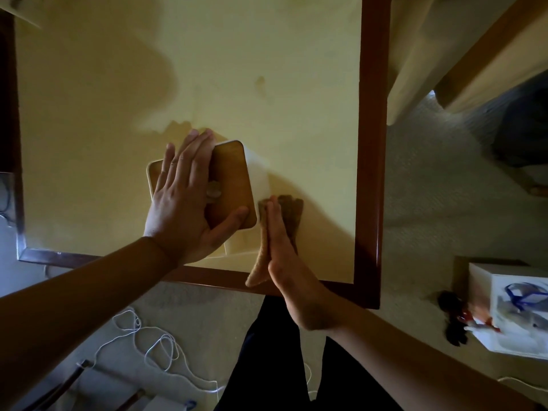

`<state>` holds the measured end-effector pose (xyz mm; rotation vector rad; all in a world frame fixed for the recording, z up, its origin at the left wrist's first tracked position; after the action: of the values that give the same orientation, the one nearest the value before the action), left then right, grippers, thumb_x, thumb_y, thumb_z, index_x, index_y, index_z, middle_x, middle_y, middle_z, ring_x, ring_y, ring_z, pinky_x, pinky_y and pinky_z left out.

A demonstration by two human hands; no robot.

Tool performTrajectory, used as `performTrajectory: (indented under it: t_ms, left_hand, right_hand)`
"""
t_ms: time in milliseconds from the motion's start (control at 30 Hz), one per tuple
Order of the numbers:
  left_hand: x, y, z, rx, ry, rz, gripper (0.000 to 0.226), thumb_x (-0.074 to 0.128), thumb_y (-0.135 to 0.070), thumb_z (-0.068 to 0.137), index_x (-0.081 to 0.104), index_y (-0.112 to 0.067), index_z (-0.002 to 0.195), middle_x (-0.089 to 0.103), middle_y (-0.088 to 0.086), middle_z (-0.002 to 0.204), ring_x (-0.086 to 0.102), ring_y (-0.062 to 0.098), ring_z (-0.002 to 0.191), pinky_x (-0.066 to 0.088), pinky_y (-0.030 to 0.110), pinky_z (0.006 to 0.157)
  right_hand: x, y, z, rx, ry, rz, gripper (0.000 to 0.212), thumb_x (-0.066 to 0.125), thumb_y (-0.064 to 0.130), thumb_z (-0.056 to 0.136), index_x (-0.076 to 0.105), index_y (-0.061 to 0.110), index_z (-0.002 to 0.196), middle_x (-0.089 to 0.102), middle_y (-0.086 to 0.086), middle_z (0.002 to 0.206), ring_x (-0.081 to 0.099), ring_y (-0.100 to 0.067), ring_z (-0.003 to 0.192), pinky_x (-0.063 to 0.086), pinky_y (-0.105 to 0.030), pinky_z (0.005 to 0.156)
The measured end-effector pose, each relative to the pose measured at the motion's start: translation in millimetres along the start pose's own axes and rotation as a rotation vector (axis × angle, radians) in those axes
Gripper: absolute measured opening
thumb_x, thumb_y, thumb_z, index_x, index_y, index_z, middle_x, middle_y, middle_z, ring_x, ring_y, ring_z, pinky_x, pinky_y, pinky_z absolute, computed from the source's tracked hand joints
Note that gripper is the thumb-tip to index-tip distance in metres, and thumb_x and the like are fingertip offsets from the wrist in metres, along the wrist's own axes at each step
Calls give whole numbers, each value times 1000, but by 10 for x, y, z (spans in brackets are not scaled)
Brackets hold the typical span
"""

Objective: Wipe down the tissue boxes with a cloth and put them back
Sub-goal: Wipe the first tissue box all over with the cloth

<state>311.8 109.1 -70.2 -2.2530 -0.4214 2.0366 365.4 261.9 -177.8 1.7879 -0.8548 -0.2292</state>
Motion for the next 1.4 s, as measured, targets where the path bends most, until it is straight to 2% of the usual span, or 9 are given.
performTrajectory:
  t_ms: [67, 167, 267, 567, 667, 800, 933, 1133, 1400]
  left_hand:
    - [1, 0, 2, 5, -2, 2, 104, 51, -71, 87, 28, 0, 159, 31, 14, 165, 17, 30, 159, 8, 58, 128]
    - [7, 4, -2, 10, -6, 7, 103, 53, -70, 87, 28, 0, 159, 31, 14, 165, 16, 29, 159, 9, 58, 128]
    - [6, 10, 2, 8, -5, -1, 104, 53, -70, 87, 28, 1, 159, 32, 15, 165, 17, 30, 159, 10, 58, 128]
    - [-30, 5, -29, -45, -1, -5, 94, 51, -68, 91, 29, -10, 161, 28, 5, 169, 12, 26, 160, 6, 60, 128]
    - [-93, -36, -100, -332, -139, -38, 79, 45, -63, 94, 30, -27, 162, 12, -3, 174, -3, 27, 161, -6, 57, 127]
    - [22, -19, -273, -1024, -244, -260, 111, 53, -75, 85, 0, -20, 166, -22, 7, 171, -22, 30, 157, -9, 56, 127]
    - [224, 67, -249, -1335, -236, -398, 119, 56, -75, 86, -10, -14, 164, -13, 7, 173, -20, 26, 158, -11, 51, 127]
    - [103, 31, -172, -980, -262, -192, 126, 37, -87, 67, 4, -15, 165, 7, 8, 171, 0, 27, 159, -4, 51, 128]
    - [58, -174, 33, -143, 43, 40, 114, 40, -83, 86, 10, -6, 165, 8, 13, 172, 1, 30, 160, 3, 60, 127]
  right_hand:
    - [20, 96, 41, 12, 28, -71, 73, 24, 93, 88, 7, 65, 153, 5, 49, 160, 5, 7, 156, 14, -48, 133]
    - [-82, 397, 279, -36, 21, 63, 119, 24, 108, 66, -2, 41, 161, -6, 14, 175, -1, -13, 162, 36, -42, 125]
    - [-179, 784, 566, -188, 42, 182, 85, 31, 82, 96, -6, 48, 164, -10, 14, 176, 0, -20, 164, 24, -65, 126]
    - [-369, 950, 1134, -258, 61, 46, 84, 23, 70, 105, -14, 26, 167, -11, 4, 177, -6, -14, 163, 3, -55, 132]
    - [-398, 967, 1116, -216, 37, 108, 69, 17, 50, 110, -14, 26, 167, -12, 7, 176, -8, -7, 162, -3, -48, 133]
    - [-392, 925, 1121, -230, 27, 79, 77, 19, 65, 107, -2, 25, 169, -1, 9, 177, -1, -4, 162, 2, -47, 134]
    - [-371, 903, 1068, -218, 47, 76, 88, 23, 77, 101, 10, 24, 170, 10, 8, 177, 7, -6, 162, 7, -47, 133]
    - [-432, 830, 746, -286, 9, -10, 65, 12, 46, 111, 13, 17, 169, 8, 6, 177, 2, -2, 161, 3, -46, 134]
    - [-412, 507, 238, -255, 36, 115, 81, 14, 64, 107, 7, 12, 169, 6, 6, 177, -1, -12, 163, 3, -51, 133]
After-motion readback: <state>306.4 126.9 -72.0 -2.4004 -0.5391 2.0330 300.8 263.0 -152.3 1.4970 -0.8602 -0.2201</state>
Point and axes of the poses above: each hand's wrist, its own z-axis towards the middle knuckle, its own x-axis out of the palm, y = z × x, the point moved 8 cm from there along z, towards the middle knuckle
